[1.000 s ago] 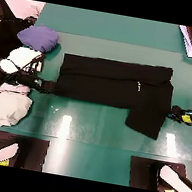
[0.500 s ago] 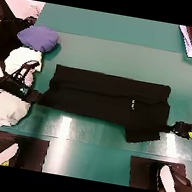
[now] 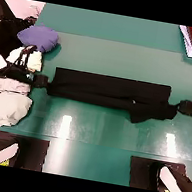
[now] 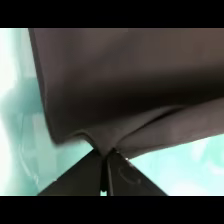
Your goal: Fold the shirts.
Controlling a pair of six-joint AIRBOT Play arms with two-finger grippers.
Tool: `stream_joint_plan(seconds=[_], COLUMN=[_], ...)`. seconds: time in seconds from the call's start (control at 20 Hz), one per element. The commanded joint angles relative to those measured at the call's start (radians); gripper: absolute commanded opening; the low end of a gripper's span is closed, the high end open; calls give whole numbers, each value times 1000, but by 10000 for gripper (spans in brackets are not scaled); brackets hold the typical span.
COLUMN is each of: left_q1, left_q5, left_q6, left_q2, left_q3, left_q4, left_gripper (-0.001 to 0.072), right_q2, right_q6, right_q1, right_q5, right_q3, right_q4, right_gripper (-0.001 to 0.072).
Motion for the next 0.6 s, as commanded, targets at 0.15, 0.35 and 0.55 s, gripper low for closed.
stream_joint_plan(seconds=[0.15, 0.35, 0.55], left_q1=[1, 1, 1], left_q5=[171, 273, 297], left_q6=[-5, -6, -10], left_q2=[-251, -305, -304], left_q3=[165, 200, 201], left_q4=[-115, -154, -174], left_gripper=[23, 24, 664], right_q2=[-317, -455, -571], right_q6=[26, 35, 38], right_q1=[67, 67, 66], right_q5=[-96, -117, -103], right_q3=[221, 340, 468], right_q4=[29, 93, 158], right_gripper=[15, 15, 522])
